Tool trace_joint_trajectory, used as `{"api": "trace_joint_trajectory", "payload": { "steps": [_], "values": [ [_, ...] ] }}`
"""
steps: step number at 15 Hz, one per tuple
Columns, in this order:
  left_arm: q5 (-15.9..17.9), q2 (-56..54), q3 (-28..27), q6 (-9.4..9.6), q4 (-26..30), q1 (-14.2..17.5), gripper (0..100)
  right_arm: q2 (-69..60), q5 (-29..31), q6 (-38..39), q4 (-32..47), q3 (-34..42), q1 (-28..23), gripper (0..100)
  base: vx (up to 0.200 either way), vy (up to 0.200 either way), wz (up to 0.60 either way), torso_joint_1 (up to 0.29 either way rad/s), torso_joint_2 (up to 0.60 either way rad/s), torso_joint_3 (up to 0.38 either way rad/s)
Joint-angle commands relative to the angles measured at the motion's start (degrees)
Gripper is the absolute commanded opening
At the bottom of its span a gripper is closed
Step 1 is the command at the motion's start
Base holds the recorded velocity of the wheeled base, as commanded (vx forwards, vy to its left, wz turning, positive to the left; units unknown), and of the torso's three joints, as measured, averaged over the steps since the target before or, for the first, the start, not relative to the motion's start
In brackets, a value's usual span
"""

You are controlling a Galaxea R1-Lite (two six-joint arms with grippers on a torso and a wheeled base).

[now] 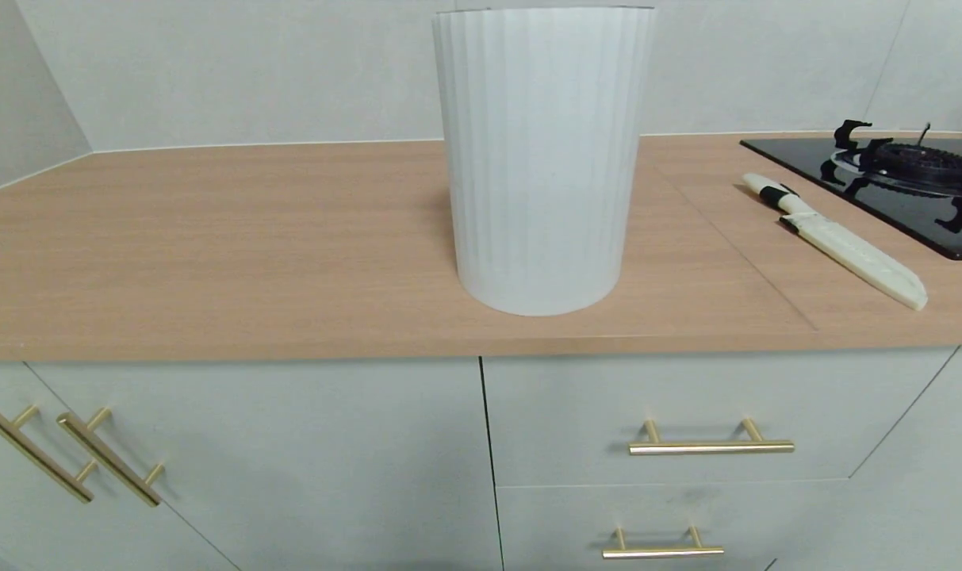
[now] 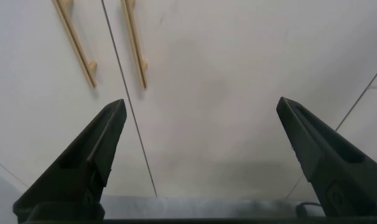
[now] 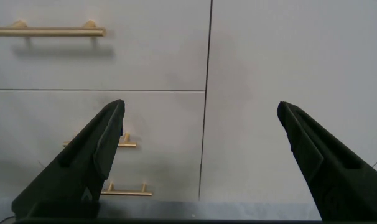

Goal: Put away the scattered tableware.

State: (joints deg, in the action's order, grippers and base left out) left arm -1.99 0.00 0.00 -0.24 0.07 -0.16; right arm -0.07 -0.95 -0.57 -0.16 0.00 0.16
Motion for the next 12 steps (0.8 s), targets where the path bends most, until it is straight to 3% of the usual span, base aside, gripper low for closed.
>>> {"api": "trace_joint_trajectory", "payload": {
  "steps": [1,12],
  "values": [
    [-0.03,0.0,0.0,-0.02,-0.07,-0.02,100,0.07,-0.02,-0.04,-0.02,0.0,0.02,100,0.0,0.0,0.0,0.173,-0.59,-0.305],
    [-0.03,0.0,0.0,-0.02,-0.07,-0.02,100,0.07,-0.02,-0.04,-0.02,0.0,0.02,100,0.0,0.0,0.0,0.183,-0.48,-0.286]
  ]
}}
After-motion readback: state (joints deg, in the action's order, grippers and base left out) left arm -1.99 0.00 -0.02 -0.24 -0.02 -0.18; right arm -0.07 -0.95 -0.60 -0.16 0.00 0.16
